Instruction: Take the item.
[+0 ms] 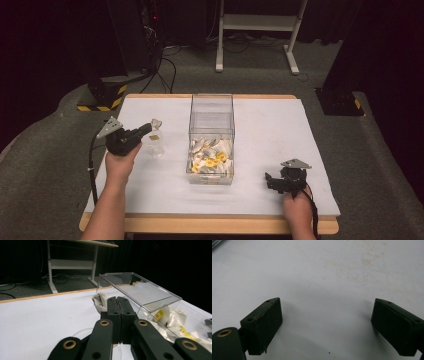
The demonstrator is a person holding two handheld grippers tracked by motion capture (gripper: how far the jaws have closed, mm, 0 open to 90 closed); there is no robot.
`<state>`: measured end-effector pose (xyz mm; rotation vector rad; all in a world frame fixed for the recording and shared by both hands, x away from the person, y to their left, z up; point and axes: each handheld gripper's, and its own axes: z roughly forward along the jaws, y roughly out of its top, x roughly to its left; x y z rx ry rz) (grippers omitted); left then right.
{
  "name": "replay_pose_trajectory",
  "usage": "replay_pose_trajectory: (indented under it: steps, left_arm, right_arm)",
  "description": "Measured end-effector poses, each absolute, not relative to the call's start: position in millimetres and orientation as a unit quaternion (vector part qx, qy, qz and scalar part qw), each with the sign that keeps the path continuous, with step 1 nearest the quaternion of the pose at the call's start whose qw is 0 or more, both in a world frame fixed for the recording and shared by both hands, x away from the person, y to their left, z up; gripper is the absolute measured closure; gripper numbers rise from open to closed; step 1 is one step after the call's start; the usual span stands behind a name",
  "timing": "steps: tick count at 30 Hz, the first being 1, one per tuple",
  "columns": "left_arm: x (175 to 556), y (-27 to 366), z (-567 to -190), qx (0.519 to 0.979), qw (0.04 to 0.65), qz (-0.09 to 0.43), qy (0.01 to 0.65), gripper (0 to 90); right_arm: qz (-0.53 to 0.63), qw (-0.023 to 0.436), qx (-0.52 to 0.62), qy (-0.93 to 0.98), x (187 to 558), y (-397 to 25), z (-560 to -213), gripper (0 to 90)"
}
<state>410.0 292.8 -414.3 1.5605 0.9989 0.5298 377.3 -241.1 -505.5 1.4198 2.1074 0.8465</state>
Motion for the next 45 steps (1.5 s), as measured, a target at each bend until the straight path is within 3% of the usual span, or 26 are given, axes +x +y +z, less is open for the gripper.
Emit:
replay_pose_trajectory:
  steps: [22,26,45]
  left_arm:
    - [410,299,-430,0.664,0.557,0.22,0.449,88.3]
    - [409,300,-428,0.66,0.564,0.218,0.446,72.8]
    - [395,294,-424,0.669,0.547,0.231,0.448,49.7]
  right_arm:
    - [0.308,0.23,0.516,0.766,377,-241,-506,9.8]
    - [0.307,0.23,0.515,0.766,377,-241,-506,9.8]
    - [0.308,0.228,0.516,0.766,378,-242,-506,9.6]
